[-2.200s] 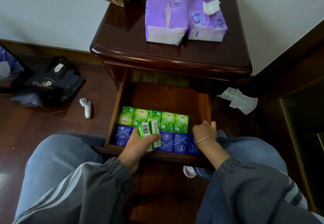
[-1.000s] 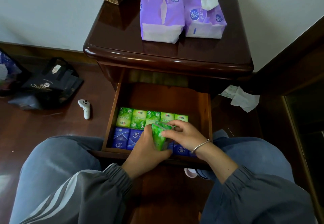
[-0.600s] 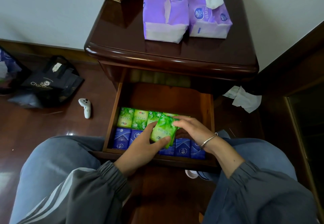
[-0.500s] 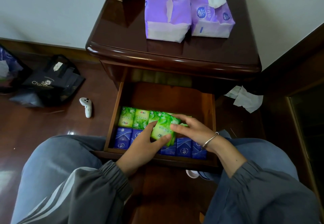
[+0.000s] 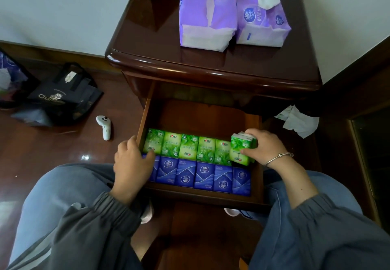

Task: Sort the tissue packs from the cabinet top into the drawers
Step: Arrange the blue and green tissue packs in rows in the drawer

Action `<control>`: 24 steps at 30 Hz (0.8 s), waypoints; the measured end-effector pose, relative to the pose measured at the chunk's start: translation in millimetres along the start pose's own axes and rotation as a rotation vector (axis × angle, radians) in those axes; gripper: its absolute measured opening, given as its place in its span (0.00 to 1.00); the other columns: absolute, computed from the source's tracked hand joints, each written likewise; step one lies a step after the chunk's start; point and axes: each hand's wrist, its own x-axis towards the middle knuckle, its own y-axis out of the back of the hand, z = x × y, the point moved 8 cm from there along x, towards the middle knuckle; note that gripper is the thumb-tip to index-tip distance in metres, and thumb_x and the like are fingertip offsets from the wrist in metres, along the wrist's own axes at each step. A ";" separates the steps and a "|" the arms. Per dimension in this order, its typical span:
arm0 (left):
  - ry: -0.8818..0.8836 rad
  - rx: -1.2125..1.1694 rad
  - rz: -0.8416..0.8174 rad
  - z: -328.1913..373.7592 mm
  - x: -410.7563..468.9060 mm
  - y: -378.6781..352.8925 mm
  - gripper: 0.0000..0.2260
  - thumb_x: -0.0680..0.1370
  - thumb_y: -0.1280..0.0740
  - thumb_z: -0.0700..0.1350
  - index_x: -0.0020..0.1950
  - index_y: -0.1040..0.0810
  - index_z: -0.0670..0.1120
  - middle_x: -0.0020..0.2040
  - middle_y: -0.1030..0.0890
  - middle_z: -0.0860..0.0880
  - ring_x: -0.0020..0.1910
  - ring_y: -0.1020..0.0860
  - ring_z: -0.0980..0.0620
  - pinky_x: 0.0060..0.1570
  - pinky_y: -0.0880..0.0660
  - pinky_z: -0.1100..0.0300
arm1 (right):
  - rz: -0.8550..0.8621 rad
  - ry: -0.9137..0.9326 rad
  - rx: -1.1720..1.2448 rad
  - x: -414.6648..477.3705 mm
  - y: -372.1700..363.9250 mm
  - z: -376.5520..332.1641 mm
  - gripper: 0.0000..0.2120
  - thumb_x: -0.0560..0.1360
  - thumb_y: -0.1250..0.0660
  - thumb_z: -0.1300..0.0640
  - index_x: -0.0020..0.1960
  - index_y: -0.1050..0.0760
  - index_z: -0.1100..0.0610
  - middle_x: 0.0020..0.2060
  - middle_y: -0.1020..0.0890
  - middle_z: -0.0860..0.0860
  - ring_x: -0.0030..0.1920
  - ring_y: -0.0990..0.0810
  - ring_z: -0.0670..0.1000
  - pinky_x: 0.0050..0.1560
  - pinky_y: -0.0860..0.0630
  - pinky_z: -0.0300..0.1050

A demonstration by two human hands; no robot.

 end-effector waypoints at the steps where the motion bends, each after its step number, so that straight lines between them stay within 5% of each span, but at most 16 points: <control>1: 0.043 -0.018 -0.035 -3.5 0.1 -4.1 0.27 0.76 0.35 0.47 0.73 0.38 0.42 0.69 0.35 0.38 0.67 0.34 0.36 0.65 0.35 0.41 | -0.015 0.002 -0.033 0.6 -3.5 -0.7 0.28 0.68 0.27 0.49 0.66 0.31 0.51 0.56 0.24 0.56 0.56 0.26 0.56 0.54 0.29 0.46; 12: 0.059 0.014 -0.124 -5.1 -1.1 -17.3 0.26 0.77 0.38 0.45 0.74 0.41 0.43 0.70 0.36 0.40 0.66 0.34 0.37 0.66 0.35 0.42 | -0.020 0.032 -0.401 11.2 -3.0 -6.7 0.25 0.72 0.36 0.40 0.66 0.36 0.43 0.59 0.23 0.49 0.60 0.30 0.55 0.55 0.38 0.52; 24: 0.041 0.033 -0.130 -3.3 -1.8 -18.1 0.27 0.77 0.35 0.47 0.73 0.40 0.43 0.70 0.37 0.41 0.66 0.34 0.37 0.65 0.35 0.42 | -0.190 0.023 -0.538 8.9 -23.4 -14.2 0.23 0.70 0.33 0.53 0.63 0.35 0.45 0.57 0.26 0.51 0.64 0.36 0.56 0.61 0.41 0.60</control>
